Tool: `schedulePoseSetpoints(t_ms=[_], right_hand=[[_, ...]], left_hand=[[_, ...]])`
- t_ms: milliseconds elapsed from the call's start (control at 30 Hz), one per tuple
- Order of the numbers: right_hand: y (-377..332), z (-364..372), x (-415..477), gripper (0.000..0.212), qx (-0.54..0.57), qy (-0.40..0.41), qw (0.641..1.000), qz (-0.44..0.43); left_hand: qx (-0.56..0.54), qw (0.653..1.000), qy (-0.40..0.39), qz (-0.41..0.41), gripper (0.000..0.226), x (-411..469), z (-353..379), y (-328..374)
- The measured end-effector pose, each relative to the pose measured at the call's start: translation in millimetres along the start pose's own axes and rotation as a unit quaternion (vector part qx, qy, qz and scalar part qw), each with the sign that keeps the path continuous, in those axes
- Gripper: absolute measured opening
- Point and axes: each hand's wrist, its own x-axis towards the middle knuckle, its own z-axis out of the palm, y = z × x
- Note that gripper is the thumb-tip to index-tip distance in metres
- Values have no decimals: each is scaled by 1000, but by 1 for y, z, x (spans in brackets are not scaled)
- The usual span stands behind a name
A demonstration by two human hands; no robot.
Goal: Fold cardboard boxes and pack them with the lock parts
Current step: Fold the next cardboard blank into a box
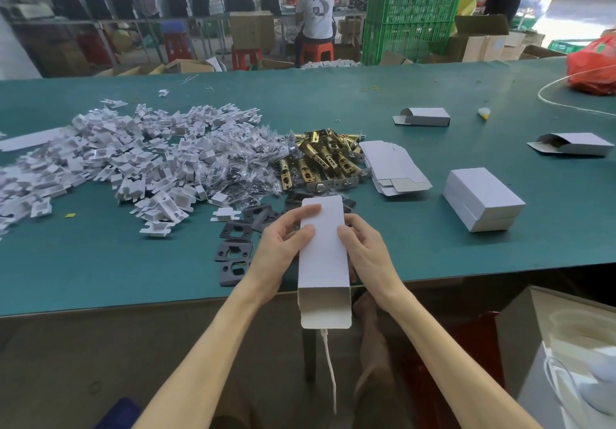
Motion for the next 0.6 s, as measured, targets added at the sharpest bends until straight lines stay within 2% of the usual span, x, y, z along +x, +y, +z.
schedulePoseSetpoints(t_ms=[267, 433, 600], right_hand=[[-2, -2, 0, 13, 25, 6, 1000, -5], [-7, -3, -3, 41, 47, 5, 999, -26], [-3, -4, -1, 33, 27, 9, 999, -33]], left_hand=[[-48, 999, 3, -8, 35, 2, -1, -1], [-68, 998, 7, -9, 35, 2, -2, 0], [-84, 996, 7, -16, 41, 2, -2, 1]])
